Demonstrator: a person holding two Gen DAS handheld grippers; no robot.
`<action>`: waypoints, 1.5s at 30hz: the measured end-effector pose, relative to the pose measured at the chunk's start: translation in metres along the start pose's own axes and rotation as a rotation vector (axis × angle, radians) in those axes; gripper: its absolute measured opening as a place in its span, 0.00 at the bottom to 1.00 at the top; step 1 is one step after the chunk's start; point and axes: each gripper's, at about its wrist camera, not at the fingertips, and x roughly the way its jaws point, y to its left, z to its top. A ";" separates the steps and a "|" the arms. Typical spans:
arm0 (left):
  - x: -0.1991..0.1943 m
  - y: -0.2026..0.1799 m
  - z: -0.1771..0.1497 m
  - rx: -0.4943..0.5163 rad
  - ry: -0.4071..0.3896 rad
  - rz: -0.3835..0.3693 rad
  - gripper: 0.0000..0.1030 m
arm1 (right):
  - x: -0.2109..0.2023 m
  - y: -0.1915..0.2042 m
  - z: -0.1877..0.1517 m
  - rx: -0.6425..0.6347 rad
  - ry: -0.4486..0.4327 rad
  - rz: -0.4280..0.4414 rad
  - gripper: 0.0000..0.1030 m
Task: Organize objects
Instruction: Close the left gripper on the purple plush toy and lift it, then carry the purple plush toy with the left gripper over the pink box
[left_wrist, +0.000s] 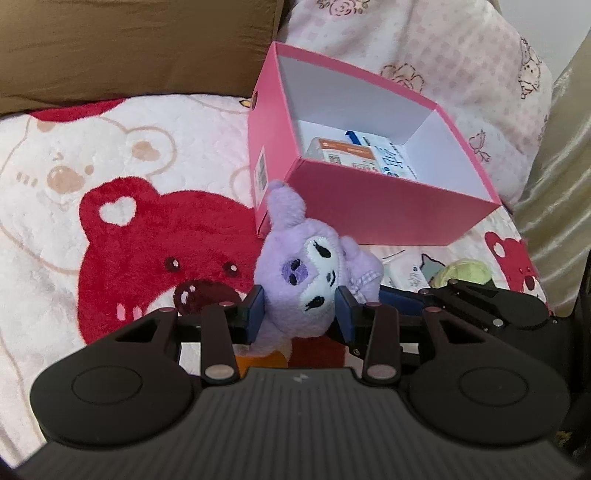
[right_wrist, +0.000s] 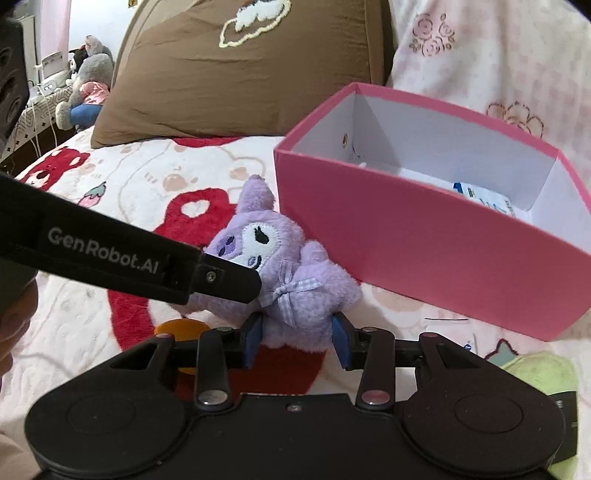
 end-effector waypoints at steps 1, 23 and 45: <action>-0.003 -0.002 0.000 0.003 0.004 0.002 0.37 | -0.003 0.000 0.000 0.002 -0.001 0.005 0.45; -0.051 -0.034 0.012 0.026 0.086 -0.118 0.40 | -0.064 0.001 0.003 -0.016 -0.023 0.090 0.77; -0.088 -0.075 0.015 0.090 0.050 -0.117 0.49 | -0.100 -0.004 0.012 0.062 -0.031 0.111 0.83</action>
